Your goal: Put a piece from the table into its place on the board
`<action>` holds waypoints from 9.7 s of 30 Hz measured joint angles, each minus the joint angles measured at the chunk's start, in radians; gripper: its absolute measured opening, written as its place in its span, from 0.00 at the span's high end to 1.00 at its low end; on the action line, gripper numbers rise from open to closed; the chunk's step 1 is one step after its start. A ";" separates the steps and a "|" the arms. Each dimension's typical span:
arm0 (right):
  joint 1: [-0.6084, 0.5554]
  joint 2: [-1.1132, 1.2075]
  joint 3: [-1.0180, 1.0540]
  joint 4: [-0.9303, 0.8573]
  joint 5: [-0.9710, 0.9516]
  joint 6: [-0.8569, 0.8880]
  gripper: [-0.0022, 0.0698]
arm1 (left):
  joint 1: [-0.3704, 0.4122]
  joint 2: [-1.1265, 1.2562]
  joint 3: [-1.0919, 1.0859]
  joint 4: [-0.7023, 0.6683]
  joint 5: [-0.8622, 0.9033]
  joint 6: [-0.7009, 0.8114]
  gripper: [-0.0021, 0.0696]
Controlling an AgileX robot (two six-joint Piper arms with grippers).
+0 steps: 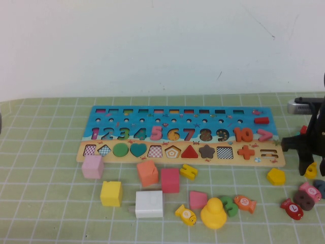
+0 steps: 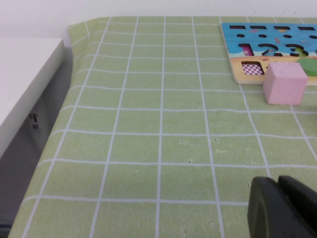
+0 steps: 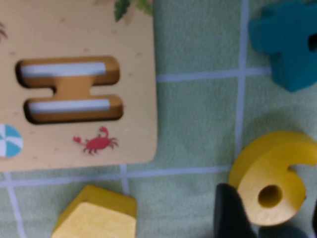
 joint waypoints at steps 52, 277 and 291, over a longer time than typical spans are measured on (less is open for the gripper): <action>0.002 0.054 -0.089 -0.042 0.059 0.045 0.49 | 0.000 0.000 0.000 0.000 0.000 0.000 0.97; -0.272 -1.640 1.030 -0.122 -0.604 -0.128 0.96 | 0.000 0.000 0.000 0.000 0.000 0.000 0.97; -0.308 -2.000 1.467 -0.136 -0.705 -0.128 0.96 | 0.000 0.000 0.000 0.000 0.000 0.000 0.97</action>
